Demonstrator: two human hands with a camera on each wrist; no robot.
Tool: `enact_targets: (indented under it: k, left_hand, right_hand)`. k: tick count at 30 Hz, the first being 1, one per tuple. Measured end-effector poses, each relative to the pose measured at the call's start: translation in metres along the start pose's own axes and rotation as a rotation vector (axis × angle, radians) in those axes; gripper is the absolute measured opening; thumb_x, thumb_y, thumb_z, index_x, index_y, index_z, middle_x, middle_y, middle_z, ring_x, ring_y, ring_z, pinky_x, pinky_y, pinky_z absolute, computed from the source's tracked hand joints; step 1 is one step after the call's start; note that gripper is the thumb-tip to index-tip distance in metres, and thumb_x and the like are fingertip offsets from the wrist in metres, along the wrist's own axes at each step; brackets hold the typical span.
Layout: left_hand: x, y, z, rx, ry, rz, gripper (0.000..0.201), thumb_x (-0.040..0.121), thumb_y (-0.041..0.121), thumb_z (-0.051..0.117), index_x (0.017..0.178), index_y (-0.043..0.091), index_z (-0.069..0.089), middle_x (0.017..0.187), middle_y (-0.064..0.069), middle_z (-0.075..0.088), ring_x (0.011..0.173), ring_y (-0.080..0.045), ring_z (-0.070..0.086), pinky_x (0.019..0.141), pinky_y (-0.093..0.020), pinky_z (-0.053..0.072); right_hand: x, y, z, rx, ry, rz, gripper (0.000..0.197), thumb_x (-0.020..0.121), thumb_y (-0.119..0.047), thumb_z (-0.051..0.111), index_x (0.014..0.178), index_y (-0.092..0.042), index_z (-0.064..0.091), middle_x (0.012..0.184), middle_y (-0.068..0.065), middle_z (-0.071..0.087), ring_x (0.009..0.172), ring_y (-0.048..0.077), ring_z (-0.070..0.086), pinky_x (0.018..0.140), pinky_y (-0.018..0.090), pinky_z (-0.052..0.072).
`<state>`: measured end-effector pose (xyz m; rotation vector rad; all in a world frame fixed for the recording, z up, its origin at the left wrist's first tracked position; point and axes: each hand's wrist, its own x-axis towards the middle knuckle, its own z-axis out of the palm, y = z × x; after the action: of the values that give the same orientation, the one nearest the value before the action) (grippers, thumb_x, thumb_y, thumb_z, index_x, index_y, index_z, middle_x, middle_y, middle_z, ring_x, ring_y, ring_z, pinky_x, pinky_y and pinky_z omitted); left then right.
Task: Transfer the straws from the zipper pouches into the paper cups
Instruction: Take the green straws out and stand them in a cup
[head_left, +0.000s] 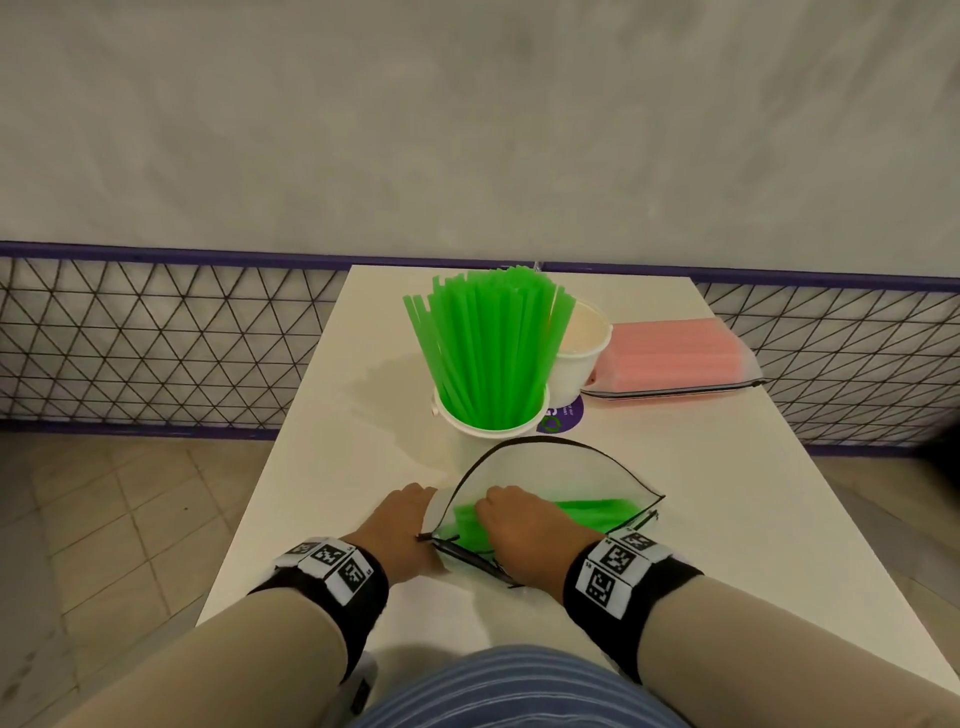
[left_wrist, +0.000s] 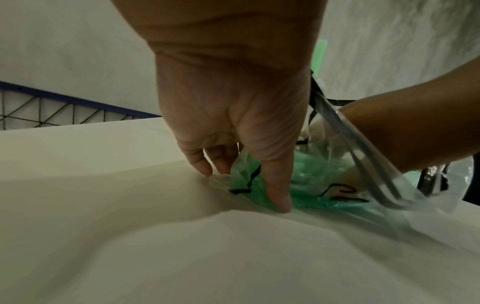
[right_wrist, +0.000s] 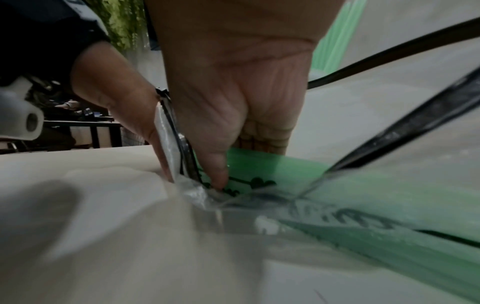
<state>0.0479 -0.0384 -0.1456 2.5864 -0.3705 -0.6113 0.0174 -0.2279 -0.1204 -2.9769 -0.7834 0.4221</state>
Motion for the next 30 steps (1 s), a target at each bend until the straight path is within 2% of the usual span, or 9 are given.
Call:
enact_targets:
  k: [7, 9, 11, 13, 16, 21, 25, 28, 30]
  left_hand:
    - [-0.007, 0.002, -0.005, -0.031, -0.040, -0.058, 0.052, 0.081, 0.022, 0.072, 0.129, 0.014, 0.053, 0.126, -0.006, 0.053, 0.119, -0.023, 0.051, 0.104, -0.034, 0.040]
    - [-0.012, 0.000, -0.008, -0.095, -0.040, -0.084, 0.047, 0.078, 0.028, 0.073, 0.122, 0.019, 0.059, 0.120, -0.001, 0.059, 0.114, -0.021, 0.055, 0.101, -0.037, 0.044]
    - [0.001, -0.025, 0.002, -0.189, -0.008, -0.116, 0.038, 0.070, 0.039, 0.068, 0.106, 0.027, 0.065, 0.105, 0.003, 0.068, 0.103, -0.022, 0.064, 0.092, -0.042, 0.053]
    - [0.011, -0.041, 0.009, -0.228, -0.025, -0.115, 0.031, 0.069, 0.037, 0.059, 0.095, 0.021, 0.068, 0.091, 0.000, 0.071, 0.092, -0.023, 0.067, 0.084, -0.044, 0.056]
    - [-0.008, -0.014, -0.009, -0.225, -0.023, -0.103, 0.029, 0.070, 0.033, 0.054, 0.089, 0.018, 0.070, 0.087, -0.003, 0.071, 0.089, -0.023, 0.067, 0.083, -0.041, 0.055]
    - [-0.007, -0.014, -0.014, -0.232, -0.050, -0.146, 0.026, 0.070, 0.036, 0.058, 0.088, 0.022, 0.071, 0.087, 0.000, 0.072, 0.087, -0.019, 0.067, 0.084, -0.037, 0.055]
    - [0.001, -0.014, -0.014, -0.075, -0.104, -0.140, 0.029, 0.078, 0.029, 0.064, 0.101, 0.012, 0.072, 0.100, -0.008, 0.071, 0.096, -0.024, 0.066, 0.090, -0.037, 0.053]
    - [0.023, -0.039, 0.002, 0.046, -0.142, -0.142, 0.050, 0.078, 0.044, 0.061, 0.119, 0.016, 0.067, 0.118, -0.003, 0.067, 0.113, -0.021, 0.061, 0.099, -0.035, 0.047]
    - [0.019, -0.031, -0.002, 0.111, -0.166, -0.123, 0.054, 0.080, 0.049, 0.057, 0.124, 0.017, 0.064, 0.125, -0.001, 0.063, 0.121, -0.020, 0.056, 0.103, -0.031, 0.044]
  right_hand:
    - [0.002, 0.009, -0.015, 0.143, -0.103, 0.044, 0.033, 0.089, -0.008, 0.054, 0.122, -0.006, 0.054, 0.116, 0.016, 0.054, 0.107, 0.034, 0.053, 0.085, 0.034, 0.040]
    - [0.001, 0.014, -0.027, 0.195, -0.135, 0.050, 0.030, 0.091, -0.015, 0.055, 0.120, -0.008, 0.054, 0.117, 0.016, 0.056, 0.107, 0.033, 0.054, 0.082, 0.031, 0.038]
    - [-0.002, 0.017, -0.038, 0.249, -0.147, 0.064, 0.026, 0.092, -0.021, 0.055, 0.115, -0.007, 0.055, 0.116, 0.015, 0.059, 0.105, 0.032, 0.055, 0.077, 0.027, 0.034]
    - [-0.003, 0.020, -0.044, 0.292, -0.133, 0.087, 0.026, 0.091, -0.021, 0.058, 0.114, -0.009, 0.055, 0.115, 0.014, 0.060, 0.103, 0.030, 0.056, 0.075, 0.025, 0.033]
    - [-0.005, 0.021, -0.047, 0.299, -0.159, 0.095, 0.025, 0.088, -0.020, 0.060, 0.111, -0.011, 0.056, 0.111, 0.011, 0.061, 0.093, 0.026, 0.054, 0.072, 0.026, 0.034]
    - [-0.006, 0.018, -0.058, 0.291, -0.219, 0.092, 0.015, 0.087, -0.026, 0.062, 0.098, -0.016, 0.060, 0.103, 0.009, 0.066, 0.092, 0.027, 0.059, 0.072, 0.027, 0.040]
    - [-0.012, 0.030, -0.078, 0.502, -0.236, 0.129, 0.019, 0.082, -0.028, 0.075, 0.094, -0.031, 0.060, 0.098, -0.003, 0.065, 0.093, 0.019, 0.060, 0.089, 0.031, 0.049]
    - [-0.018, 0.037, -0.094, 0.572, -0.248, 0.091, 0.015, 0.081, -0.031, 0.076, 0.090, -0.034, 0.064, 0.097, -0.010, 0.069, 0.092, 0.013, 0.062, 0.097, 0.035, 0.048]
    - [-0.020, 0.035, -0.108, 0.681, -0.234, 0.031, 0.011, 0.082, -0.029, 0.075, 0.087, -0.036, 0.069, 0.098, -0.012, 0.072, 0.095, 0.010, 0.065, 0.103, 0.037, 0.045]
